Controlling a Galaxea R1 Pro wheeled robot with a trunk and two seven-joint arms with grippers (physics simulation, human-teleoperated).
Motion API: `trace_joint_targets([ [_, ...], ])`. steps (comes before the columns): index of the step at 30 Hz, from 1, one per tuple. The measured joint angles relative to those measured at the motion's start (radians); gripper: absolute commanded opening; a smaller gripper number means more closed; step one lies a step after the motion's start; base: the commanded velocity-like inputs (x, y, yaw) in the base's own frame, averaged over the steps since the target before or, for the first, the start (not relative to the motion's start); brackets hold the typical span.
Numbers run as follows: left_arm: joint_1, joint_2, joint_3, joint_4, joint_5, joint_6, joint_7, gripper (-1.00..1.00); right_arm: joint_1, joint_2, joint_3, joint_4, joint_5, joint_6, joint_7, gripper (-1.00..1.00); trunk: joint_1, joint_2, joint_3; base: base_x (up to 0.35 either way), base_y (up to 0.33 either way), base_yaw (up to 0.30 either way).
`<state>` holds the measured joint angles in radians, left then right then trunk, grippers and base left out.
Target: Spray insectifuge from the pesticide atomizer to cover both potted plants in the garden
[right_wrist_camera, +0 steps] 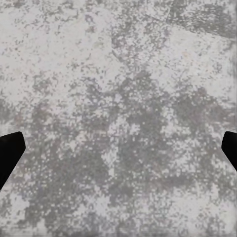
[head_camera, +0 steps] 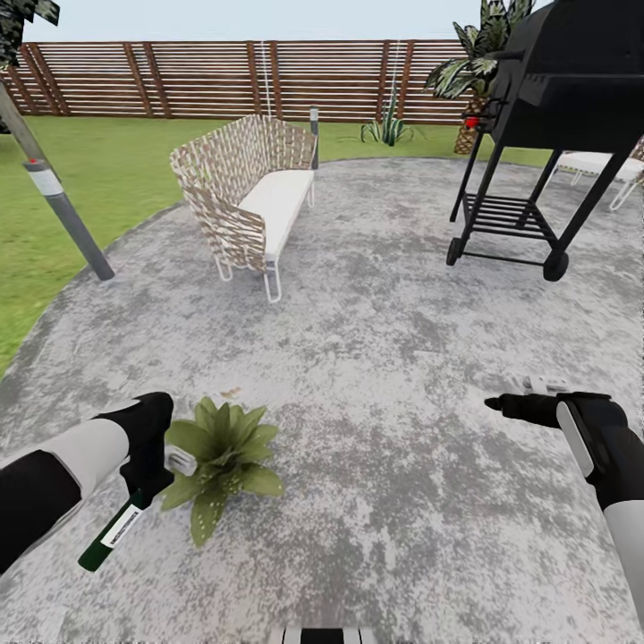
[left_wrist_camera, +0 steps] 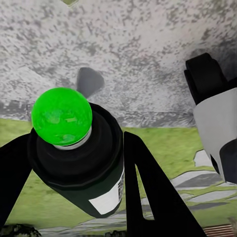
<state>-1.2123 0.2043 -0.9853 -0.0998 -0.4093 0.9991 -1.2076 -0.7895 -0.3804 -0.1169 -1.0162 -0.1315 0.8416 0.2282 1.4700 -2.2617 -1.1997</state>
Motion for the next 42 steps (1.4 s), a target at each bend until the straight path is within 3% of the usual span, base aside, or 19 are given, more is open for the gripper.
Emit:
trace_joint_targets([
  [6,0.000,0.000,-0.008,0.000,-0.001,0.000,0.001,-1.00,0.000,0.000,0.000,0.000,0.000,0.000,0.000,1.00,0.000,0.000,0.000,-0.129,0.048,-0.002],
  [10,0.000,0.003,-0.082,0.000,-0.001,-0.001,0.000,-1.00,0.000,0.000,0.000,0.000,0.000,0.000,0.000,1.00,0.000,0.000,0.000,-0.026,0.019,0.000],
  [14,-0.012,0.004,-0.110,0.000,-0.001,0.000,-0.001,-1.00,0.000,0.000,0.000,0.000,0.000,0.000,0.000,1.00,0.000,0.000,0.000,-0.003,0.002,0.000],
  [24,-0.085,0.000,-0.109,0.000,0.000,0.000,-0.001,-1.00,0.000,0.000,0.000,0.000,0.000,0.000,0.000,1.00,0.000,0.000,0.000,0.000,0.000,0.000],
  [36,-0.057,0.005,-0.101,0.001,0.000,0.000,-0.004,-1.00,0.000,0.000,0.001,0.000,0.003,0.000,0.000,1.00,0.000,0.000,0.000,-0.014,0.046,-0.069],
  [42,-0.055,0.002,-0.075,0.001,0.000,0.000,-0.003,-1.00,0.000,0.001,0.001,0.000,0.008,0.000,0.000,1.00,0.000,0.000,0.000,-0.058,0.149,-0.256],
])
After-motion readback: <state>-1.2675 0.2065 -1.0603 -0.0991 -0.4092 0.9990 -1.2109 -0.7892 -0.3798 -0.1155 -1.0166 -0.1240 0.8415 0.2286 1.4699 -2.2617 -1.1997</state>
